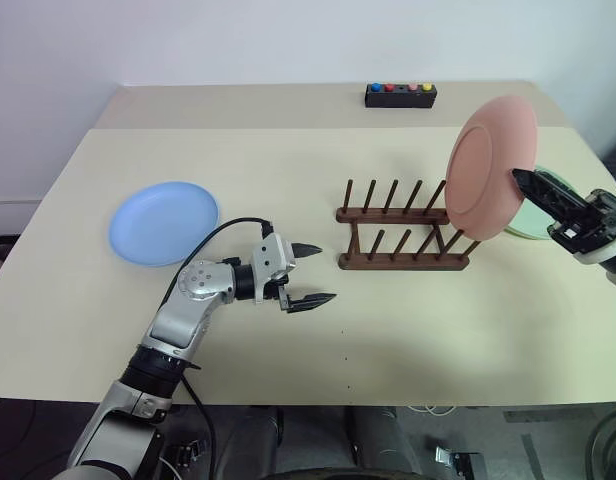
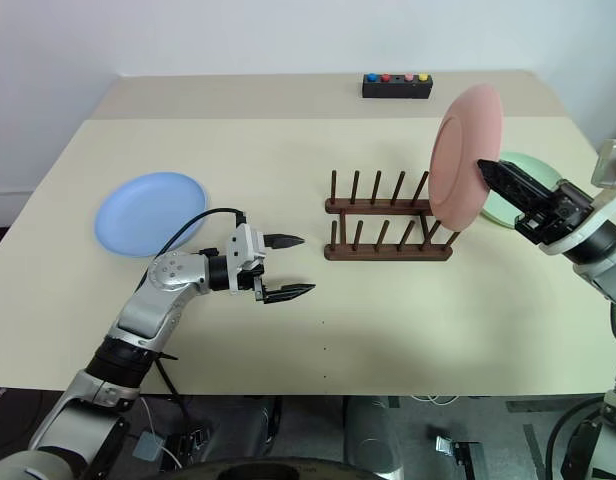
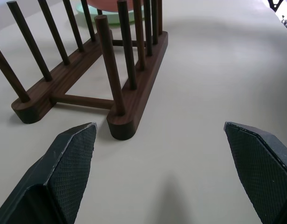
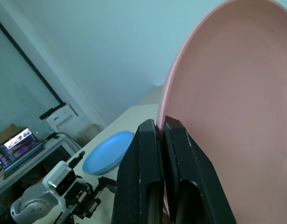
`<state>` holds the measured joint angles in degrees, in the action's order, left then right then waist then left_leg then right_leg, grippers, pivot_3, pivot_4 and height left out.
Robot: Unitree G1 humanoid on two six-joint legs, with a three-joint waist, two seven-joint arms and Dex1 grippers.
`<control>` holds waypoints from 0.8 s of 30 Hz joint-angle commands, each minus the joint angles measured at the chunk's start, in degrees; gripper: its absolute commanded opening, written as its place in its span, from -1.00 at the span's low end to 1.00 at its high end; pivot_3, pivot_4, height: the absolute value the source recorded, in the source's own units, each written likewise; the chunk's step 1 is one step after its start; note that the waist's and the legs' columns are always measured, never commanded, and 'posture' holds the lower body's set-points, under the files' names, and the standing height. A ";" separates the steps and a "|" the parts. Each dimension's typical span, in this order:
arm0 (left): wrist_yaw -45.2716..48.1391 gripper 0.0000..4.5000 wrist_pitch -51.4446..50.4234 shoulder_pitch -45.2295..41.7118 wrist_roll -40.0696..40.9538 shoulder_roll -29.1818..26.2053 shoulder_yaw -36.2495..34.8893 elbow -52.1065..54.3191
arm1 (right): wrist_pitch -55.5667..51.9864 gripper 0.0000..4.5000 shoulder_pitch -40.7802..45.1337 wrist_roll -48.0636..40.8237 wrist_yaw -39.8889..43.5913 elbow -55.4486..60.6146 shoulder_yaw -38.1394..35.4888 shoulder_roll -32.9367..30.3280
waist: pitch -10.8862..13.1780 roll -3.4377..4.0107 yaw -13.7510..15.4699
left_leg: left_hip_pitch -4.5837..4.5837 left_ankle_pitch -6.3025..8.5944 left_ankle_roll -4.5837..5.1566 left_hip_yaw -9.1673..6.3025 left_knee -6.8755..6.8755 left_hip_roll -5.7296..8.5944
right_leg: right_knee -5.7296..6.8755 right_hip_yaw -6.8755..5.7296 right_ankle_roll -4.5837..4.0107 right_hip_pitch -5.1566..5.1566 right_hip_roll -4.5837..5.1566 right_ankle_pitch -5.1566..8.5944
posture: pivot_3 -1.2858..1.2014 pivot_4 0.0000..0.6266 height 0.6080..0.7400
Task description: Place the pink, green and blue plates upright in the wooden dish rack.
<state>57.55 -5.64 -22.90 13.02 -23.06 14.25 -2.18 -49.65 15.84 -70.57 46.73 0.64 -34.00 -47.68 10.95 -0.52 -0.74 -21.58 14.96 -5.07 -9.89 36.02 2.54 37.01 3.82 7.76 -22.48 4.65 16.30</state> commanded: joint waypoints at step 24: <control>-0.07 1.00 0.12 0.09 0.22 0.21 -0.07 1.60 | 1.09 0.87 -1.80 2.07 -1.49 2.48 -6.03 -1.24 | 0.00 0.00 0.01 | 0.00 0.00 0.00 0.00 0.00 0.00 | 0.00 0.00 0.00 0.00 0.00 0.00 | 0.03 -0.52 1.00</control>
<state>57.36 -5.72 -22.90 13.00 -22.96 14.46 -2.19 -49.61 14.25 -68.26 45.34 0.93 -37.27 -47.80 10.95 -0.52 -0.73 -21.58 14.96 -5.08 -9.89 36.02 2.54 37.00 3.82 7.76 -22.48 4.65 16.30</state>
